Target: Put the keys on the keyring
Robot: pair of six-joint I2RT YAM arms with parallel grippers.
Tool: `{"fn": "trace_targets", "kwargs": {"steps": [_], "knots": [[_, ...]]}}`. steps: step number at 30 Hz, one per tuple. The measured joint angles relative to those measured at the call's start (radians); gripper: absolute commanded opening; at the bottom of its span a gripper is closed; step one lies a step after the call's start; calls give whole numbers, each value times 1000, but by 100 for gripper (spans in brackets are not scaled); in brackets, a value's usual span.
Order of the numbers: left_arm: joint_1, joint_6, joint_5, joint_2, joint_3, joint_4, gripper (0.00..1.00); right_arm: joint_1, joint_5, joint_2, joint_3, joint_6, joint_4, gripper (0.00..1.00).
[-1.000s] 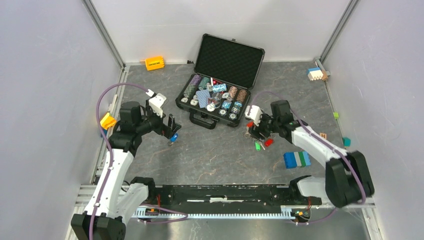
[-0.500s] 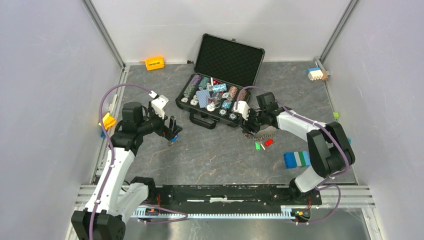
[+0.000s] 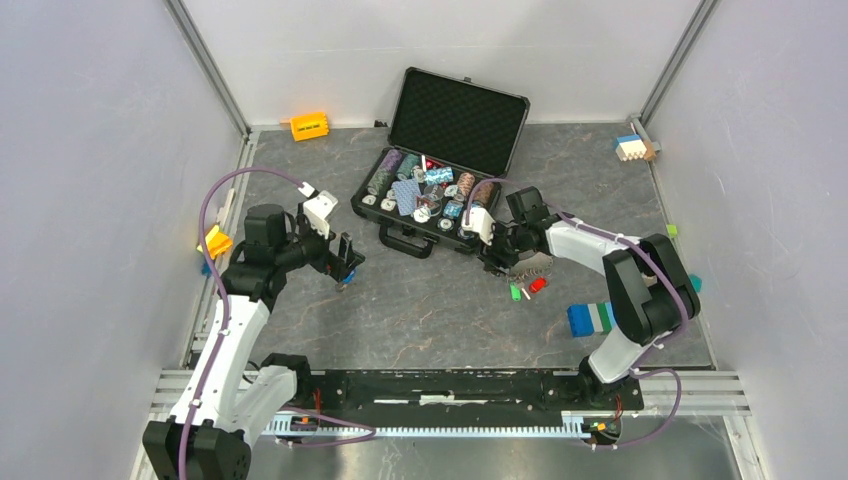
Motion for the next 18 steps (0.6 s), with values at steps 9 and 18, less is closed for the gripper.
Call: {"fn": "trace_targets", "kwargs": {"steps": [9,18], "knots": [[0,3,2,0,-4,0,97,0,4,30,33,-14,-13,57],[0,3,4,-1,-10,-1,97,0,10,52,45,-37,-29,53]]}}
